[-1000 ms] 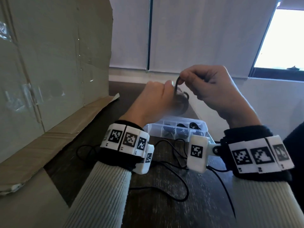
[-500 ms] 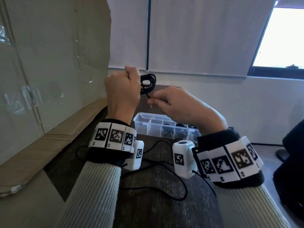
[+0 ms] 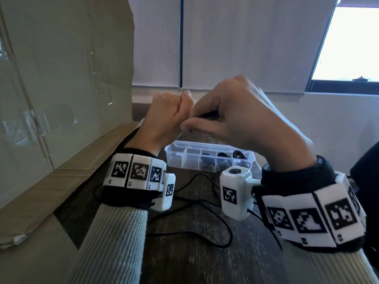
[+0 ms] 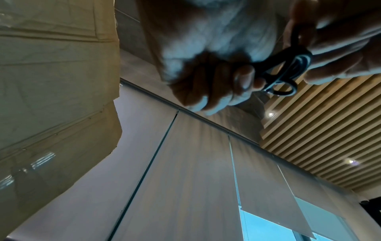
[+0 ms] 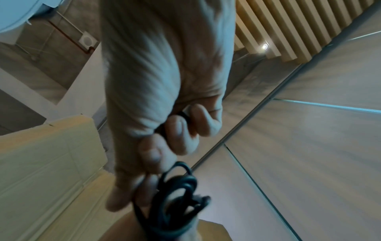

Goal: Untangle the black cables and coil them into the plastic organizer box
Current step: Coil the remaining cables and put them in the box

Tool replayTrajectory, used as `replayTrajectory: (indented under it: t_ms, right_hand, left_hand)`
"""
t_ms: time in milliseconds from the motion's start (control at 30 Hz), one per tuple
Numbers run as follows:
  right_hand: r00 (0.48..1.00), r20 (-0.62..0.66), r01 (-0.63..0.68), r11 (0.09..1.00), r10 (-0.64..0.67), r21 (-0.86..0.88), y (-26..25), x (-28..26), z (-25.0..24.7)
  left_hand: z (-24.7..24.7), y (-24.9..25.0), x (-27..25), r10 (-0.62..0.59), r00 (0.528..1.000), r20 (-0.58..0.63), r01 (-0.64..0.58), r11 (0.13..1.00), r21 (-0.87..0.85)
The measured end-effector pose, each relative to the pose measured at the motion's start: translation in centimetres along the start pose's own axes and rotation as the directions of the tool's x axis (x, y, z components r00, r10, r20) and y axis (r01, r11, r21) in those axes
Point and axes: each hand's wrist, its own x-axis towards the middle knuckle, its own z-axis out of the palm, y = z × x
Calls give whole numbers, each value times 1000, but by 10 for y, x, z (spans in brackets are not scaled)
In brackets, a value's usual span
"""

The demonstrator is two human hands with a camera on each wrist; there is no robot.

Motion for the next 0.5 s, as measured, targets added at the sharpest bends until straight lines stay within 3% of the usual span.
replayTrajectory:
  t_ms: [100,167,233,333,500]
  right_hand:
    - [998,-68,26,975,-11,222,8,0,-1]
    - [997,-73,47,958,-27,282,13,-1,-2]
    - [996,-87,66,917,-34,393,21,-4,-3]
    - [977,-212,103,781,38,616,37,-12,-9]
    - [941,-309,145,656,141,741,53,-10,3]
  left_hand:
    - [9,3,0,-130,969,209,145,987,-61]
    - [19,6,-2,-203,919,337,287,932,-221]
    - [23,10,-4,-166,919,358,274,922,-275]
    - [22,27,-3,-100,919,382,255,889,-382]
    - [19,37,-2,-71,904,422,322,762,-562]
